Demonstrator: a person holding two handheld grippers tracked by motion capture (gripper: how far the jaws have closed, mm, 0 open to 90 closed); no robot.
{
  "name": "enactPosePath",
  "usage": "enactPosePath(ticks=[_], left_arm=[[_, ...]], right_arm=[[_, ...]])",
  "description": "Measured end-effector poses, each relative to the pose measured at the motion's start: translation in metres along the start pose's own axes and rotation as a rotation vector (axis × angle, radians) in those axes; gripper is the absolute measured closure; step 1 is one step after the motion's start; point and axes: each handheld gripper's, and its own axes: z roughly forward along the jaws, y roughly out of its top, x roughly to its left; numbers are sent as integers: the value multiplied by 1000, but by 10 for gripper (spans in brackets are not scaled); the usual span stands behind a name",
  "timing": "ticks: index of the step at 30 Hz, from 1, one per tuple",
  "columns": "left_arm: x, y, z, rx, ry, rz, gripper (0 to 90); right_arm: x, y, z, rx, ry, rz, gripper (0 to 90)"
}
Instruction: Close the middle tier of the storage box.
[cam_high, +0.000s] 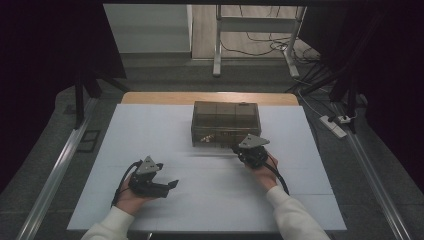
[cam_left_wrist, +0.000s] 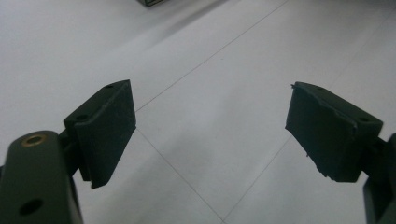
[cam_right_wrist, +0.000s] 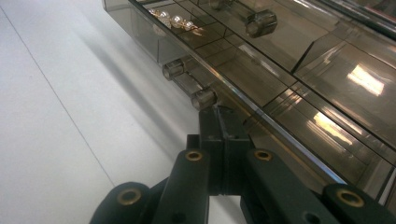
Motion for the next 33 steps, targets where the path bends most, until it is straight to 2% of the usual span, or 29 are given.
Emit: enactPosePath(ticks=[33], left_arm=[[0, 0, 1, 4, 1, 0, 159]], right_arm=[[-12, 2, 14, 5, -18, 22, 893]])
